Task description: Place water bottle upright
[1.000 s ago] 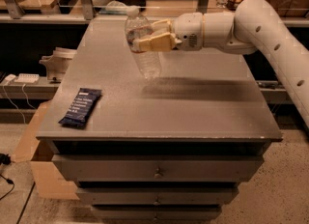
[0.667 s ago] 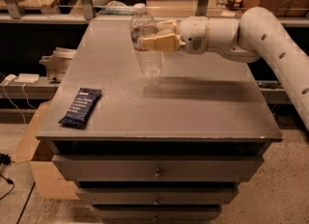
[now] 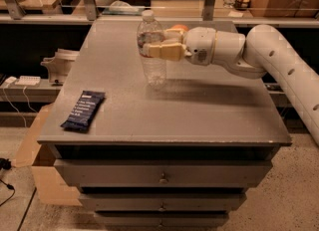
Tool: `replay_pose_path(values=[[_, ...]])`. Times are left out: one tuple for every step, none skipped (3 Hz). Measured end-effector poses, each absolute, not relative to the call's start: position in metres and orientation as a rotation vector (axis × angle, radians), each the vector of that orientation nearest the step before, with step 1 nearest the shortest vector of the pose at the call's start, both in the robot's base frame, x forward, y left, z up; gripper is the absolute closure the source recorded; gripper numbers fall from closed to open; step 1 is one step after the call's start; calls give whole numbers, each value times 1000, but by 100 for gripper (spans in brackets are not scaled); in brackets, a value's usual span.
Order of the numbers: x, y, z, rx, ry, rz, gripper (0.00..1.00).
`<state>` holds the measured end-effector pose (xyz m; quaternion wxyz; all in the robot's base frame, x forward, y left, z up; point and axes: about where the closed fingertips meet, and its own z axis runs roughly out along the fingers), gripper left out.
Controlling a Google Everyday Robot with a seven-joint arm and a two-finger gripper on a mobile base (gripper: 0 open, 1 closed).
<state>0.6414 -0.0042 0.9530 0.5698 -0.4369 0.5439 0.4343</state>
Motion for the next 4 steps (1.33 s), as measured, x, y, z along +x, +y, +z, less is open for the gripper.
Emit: replay_pose_path(values=[[644,-8,944,-993,1264,1011,100],[646,-11,939,-973,1256,1001,100],[648,-15,936,-962,1253,993,100],[650,-16,932,-956,1254,996,82]])
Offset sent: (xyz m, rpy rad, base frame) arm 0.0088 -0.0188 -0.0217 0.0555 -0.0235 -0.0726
